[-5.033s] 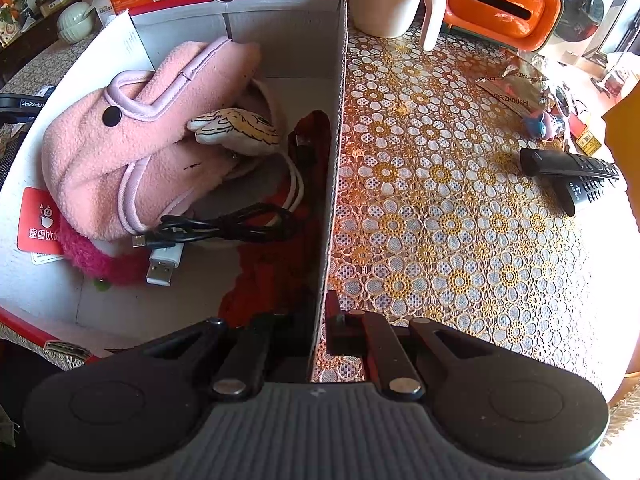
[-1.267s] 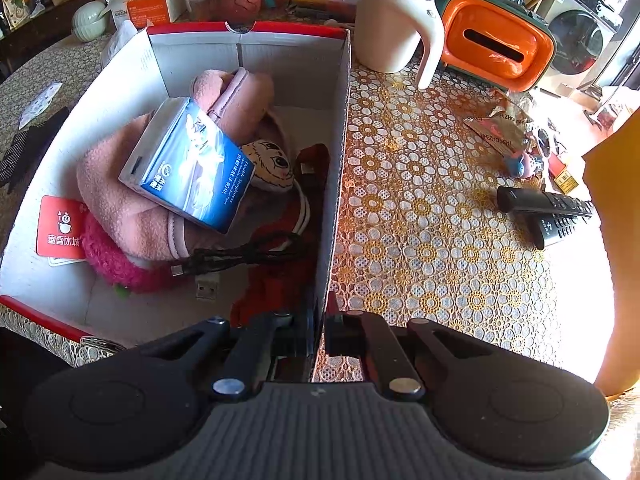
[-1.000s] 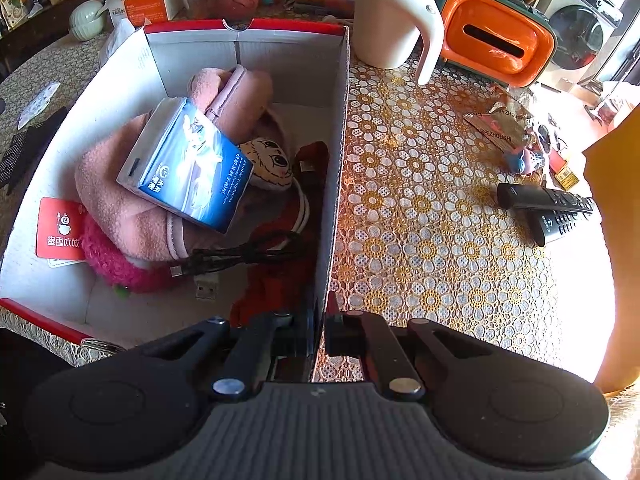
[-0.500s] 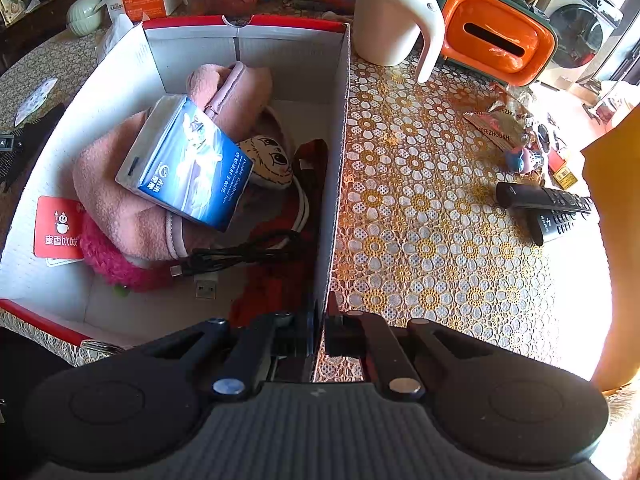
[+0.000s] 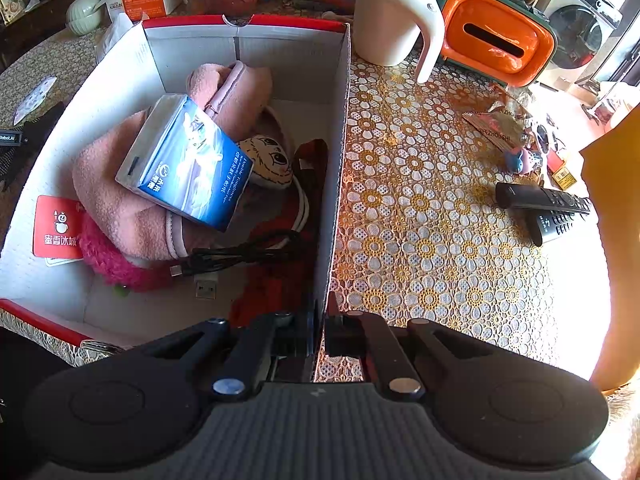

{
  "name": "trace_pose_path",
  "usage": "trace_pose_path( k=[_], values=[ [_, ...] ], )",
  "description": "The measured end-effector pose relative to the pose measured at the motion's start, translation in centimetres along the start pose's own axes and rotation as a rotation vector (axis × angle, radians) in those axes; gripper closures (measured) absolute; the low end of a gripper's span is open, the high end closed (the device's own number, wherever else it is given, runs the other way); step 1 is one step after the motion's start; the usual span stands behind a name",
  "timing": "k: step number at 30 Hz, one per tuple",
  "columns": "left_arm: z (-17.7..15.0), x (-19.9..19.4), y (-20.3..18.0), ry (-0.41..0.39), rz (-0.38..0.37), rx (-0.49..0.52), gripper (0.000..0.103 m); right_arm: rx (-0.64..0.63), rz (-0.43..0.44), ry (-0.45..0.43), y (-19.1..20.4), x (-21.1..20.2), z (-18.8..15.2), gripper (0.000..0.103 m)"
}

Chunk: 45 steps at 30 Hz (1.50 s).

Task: Organize objects
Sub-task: 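Close the left gripper on the black dotted glove and lift it, then carry the glove over the shoebox and lower it inside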

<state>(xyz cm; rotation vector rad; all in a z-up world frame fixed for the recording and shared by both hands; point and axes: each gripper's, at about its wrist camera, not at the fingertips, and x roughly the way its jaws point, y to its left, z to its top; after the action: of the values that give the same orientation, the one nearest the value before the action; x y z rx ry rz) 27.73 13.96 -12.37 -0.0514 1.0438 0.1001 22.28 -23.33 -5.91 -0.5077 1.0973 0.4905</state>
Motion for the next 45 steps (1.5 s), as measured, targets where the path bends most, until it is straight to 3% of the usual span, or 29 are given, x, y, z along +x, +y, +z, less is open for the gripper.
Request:
trace_pose_path(
  k=[1,3,6,11,21,34,45],
  values=[
    [0.0,-0.1,0.1,-0.003,0.006,-0.006,0.054,0.0,0.0,0.0,0.0,0.0,0.0,0.099],
    [0.1,-0.2,0.3,-0.007,0.026,-0.012,0.079,0.0,-0.002,-0.002,0.0,0.0,0.0,0.099],
    [0.2,-0.6,1.0,-0.01,0.021,-0.052,0.096,0.005,-0.002,-0.003,-0.1,-0.1,-0.1,0.099],
    [0.1,-2.5,0.9,-0.03,0.026,-0.054,0.096,0.005,-0.005,-0.006,0.0,-0.1,-0.1,0.099],
    [-0.7,-8.3,-2.2,-0.05,-0.046,0.02,0.096,0.01,-0.004,-0.017,0.0,-0.1,-0.1,0.099],
    [-1.7,-14.9,-9.9,-0.096,-0.193,0.181,0.096,0.011,0.006,-0.033,0.1,-0.1,-0.1,0.099],
    [-0.8,-17.6,-18.7,-0.132,-0.282,0.344,0.096,0.008,0.023,-0.048,-0.2,-0.1,-0.4,0.099]
  ],
)
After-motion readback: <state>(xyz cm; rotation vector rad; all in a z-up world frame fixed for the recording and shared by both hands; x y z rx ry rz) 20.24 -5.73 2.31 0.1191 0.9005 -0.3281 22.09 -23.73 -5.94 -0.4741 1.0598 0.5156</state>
